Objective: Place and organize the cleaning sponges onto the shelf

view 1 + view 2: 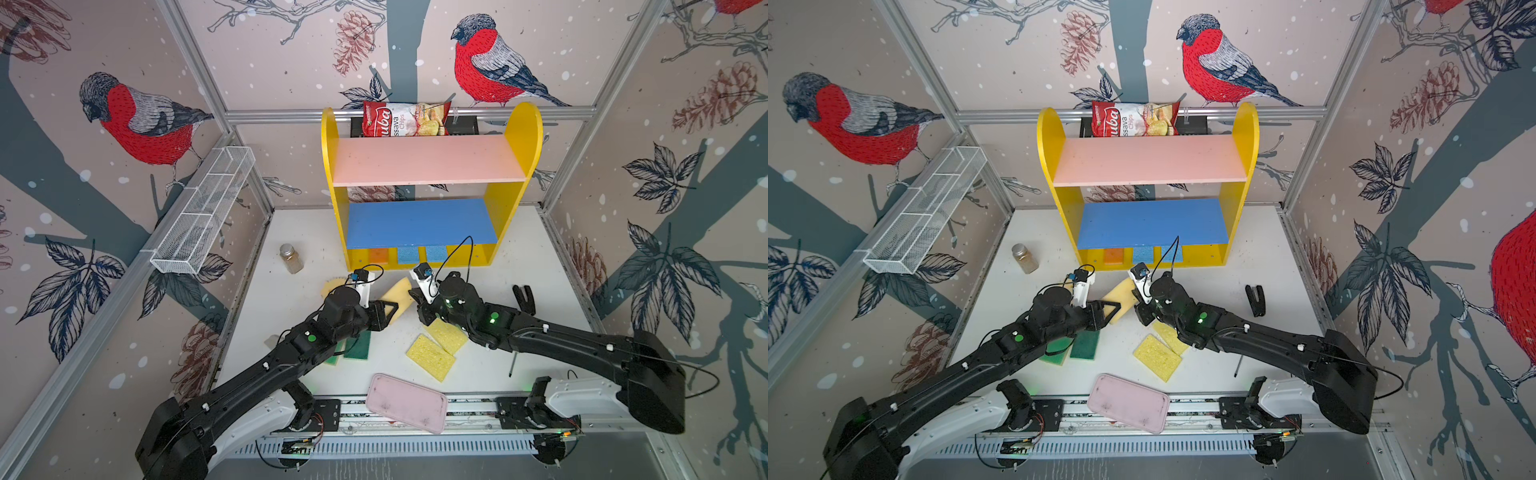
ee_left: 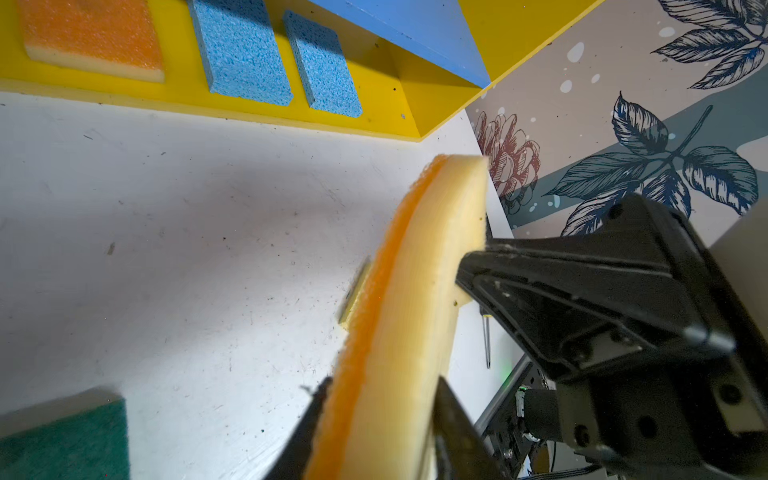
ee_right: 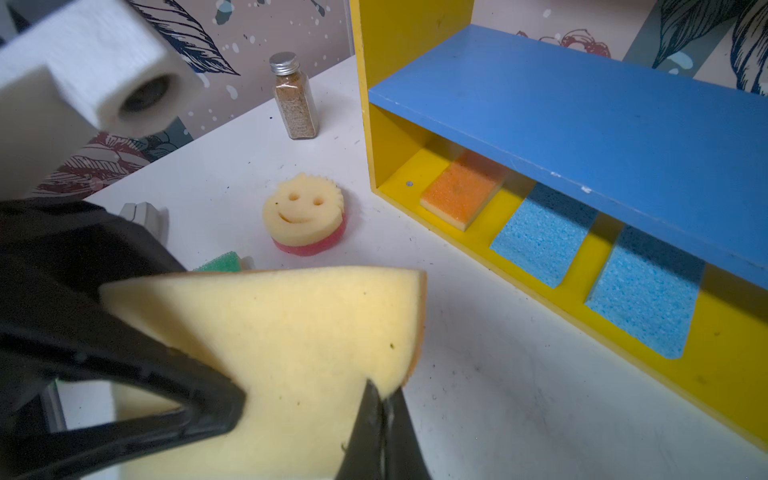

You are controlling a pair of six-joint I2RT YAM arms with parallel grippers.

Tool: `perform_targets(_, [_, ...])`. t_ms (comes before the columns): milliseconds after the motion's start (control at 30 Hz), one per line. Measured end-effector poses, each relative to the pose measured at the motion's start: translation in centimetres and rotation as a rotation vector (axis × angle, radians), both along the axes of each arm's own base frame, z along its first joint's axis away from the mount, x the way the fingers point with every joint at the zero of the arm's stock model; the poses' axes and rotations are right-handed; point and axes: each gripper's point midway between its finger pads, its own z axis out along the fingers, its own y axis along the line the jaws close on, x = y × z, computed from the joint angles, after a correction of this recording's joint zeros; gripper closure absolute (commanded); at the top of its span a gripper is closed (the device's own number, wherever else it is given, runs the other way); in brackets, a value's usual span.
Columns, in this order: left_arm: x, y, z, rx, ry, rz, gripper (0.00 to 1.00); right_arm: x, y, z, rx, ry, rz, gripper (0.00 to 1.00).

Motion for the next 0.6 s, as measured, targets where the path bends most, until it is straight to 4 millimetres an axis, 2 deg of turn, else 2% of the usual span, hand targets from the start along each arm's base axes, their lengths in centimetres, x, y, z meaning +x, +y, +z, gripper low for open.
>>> perform_targets(100, [0.1,-0.2,0.2,-0.014,0.004,0.005,0.95,0.3,0.2,0.1,-0.002,-0.002,-0.005,1.00])
perform_targets(200, [0.2,-0.2,0.4,-0.016,0.001,0.005,1.00,0.6,0.3,-0.1,-0.003,-0.003,-0.013,0.95])
perform_targets(233, [0.2,-0.2,0.6,-0.018,-0.002,0.006,1.00,0.7,0.3,-0.1,0.000,-0.003,-0.015,0.88])
perform_targets(333, [0.3,-0.1,1.0,-0.025,-0.013,0.013,1.00,1.3,0.1,0.0,0.032,0.021,-0.031,0.49])
perform_targets(367, [0.3,0.0,1.1,-0.027,-0.017,0.015,1.00,1.6,-0.1,0.0,0.052,0.032,-0.041,0.42])
perform_targets(433, [0.3,0.1,1.6,-0.038,-0.028,0.023,1.00,2.3,-0.8,0.0,0.098,0.065,-0.065,0.33])
perform_targets(600, [0.9,1.4,4.0,-0.084,-0.113,0.096,1.00,2.5,-3.0,1.2,0.308,0.152,-0.113,0.26])
